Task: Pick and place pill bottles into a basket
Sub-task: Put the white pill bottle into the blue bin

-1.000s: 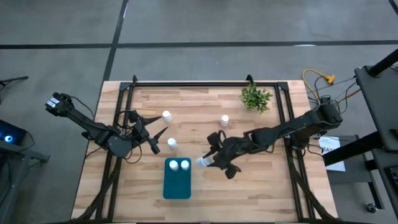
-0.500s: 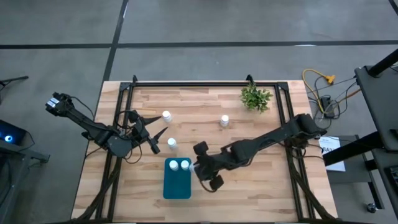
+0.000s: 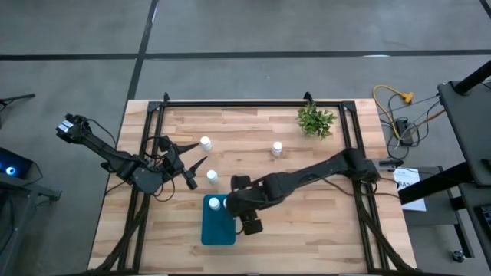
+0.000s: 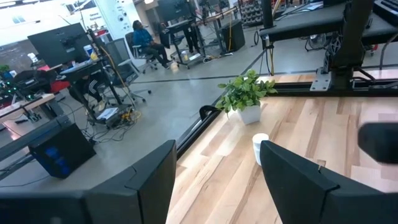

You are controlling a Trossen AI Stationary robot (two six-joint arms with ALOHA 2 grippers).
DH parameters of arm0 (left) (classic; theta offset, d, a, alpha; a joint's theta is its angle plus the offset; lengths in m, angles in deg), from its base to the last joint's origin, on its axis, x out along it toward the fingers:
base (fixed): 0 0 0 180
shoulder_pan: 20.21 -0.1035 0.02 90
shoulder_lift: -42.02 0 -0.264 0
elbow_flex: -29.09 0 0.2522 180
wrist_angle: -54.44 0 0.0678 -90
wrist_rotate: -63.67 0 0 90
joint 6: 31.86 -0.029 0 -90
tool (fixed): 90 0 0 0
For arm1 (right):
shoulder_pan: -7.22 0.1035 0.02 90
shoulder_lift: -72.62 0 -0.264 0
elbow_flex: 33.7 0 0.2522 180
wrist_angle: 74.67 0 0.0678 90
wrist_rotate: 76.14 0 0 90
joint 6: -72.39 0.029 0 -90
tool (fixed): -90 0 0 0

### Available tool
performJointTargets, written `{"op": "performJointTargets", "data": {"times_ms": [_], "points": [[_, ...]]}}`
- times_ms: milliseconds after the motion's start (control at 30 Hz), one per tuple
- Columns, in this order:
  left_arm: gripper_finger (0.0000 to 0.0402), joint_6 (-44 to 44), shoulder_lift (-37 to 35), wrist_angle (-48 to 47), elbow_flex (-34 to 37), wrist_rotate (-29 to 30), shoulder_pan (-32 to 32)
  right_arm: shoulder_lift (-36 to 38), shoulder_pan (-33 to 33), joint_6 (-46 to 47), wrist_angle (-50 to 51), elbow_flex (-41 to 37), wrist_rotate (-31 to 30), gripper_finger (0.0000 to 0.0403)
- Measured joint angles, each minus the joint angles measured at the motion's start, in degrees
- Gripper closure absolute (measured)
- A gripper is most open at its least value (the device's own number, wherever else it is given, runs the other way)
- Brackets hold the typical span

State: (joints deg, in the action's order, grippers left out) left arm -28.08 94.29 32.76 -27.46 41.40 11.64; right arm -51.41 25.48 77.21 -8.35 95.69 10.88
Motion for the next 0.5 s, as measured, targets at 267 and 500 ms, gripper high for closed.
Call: {"op": "performJointTargets", "data": {"times_ms": [267, 500], "points": [[0.0187, 0.01, 0.00, -0.01, 0.00, -0.02, 0.00, -3.81, 0.12, 0.52, 2.52, 6.84, 0.04, 0.0254], [0.0187, 0.01, 0.00, -0.01, 0.00, -0.02, -0.01, -3.84, 0.15, -0.10, 1.82, 7.63, 0.44, 0.0254]]}}
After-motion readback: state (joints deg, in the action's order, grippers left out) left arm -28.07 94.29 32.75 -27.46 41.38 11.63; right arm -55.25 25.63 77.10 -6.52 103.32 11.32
